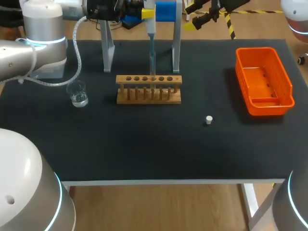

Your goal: Invert the test tube, pick up the pipette, mount the tip to pipette, aspirate from beaker and dispense into the tube, eject the tip, return the pipette, and cap with the stopper.

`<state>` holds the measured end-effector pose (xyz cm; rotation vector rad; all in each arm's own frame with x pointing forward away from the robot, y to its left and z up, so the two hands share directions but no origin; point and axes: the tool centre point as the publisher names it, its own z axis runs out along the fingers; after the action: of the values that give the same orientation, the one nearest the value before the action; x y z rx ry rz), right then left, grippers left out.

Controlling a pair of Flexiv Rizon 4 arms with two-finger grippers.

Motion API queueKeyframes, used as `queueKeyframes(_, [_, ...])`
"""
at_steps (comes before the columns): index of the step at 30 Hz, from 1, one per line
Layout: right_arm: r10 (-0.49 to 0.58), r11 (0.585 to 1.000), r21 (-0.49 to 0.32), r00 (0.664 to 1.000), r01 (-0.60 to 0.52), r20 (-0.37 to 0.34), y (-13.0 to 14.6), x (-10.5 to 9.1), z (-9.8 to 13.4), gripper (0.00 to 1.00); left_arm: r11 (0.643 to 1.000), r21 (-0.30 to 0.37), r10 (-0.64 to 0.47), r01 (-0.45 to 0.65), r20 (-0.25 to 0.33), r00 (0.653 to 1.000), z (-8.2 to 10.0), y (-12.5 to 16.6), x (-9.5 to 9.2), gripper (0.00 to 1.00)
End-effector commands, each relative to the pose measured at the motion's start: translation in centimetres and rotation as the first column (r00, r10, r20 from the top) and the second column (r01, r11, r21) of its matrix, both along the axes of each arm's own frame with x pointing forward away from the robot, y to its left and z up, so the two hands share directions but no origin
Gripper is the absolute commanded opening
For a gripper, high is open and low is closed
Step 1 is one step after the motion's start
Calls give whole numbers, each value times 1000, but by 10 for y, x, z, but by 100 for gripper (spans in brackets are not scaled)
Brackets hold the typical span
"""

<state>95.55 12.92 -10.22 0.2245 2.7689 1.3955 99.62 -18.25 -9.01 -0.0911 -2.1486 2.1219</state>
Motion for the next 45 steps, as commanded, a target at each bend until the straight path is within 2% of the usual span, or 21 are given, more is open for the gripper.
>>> queueKeyframes(1, [-1,1000,-1,1000,1,1,-1,-1,0,100,1000,0,-2,2,0,1000,0,0,0,0])
queueKeyframes(11, [-1,1000,-1,1000,1,1,-1,-1,0,100,1000,0,-2,2,0,1000,0,0,0,0])
queueKeyframes(17, [9,998,56,1000,-7,-30,-5,-9,-51,100,1000,0,-2,2,0,1000,0,0,0,0])
queueKeyframes(24, [62,992,108,998,-63,11,0,-11,-96,100,1000,0,-2,2,0,1000,0,0,0,0])
queueKeyframes(31, [91,988,123,996,-93,17,15,-1,-127,100,1000,0,-2,2,0,1000,0,0,0,0])
queueKeyframes(40, [131,988,82,991,-130,-3,50,13,-162,100,1000,0,-2,2,0,1000,0,0,0,0])
queueKeyframes(45, [148,987,70,989,-147,-9,64,19,-174,100,1000,0,-2,2,0,1000,0,0,0,0])
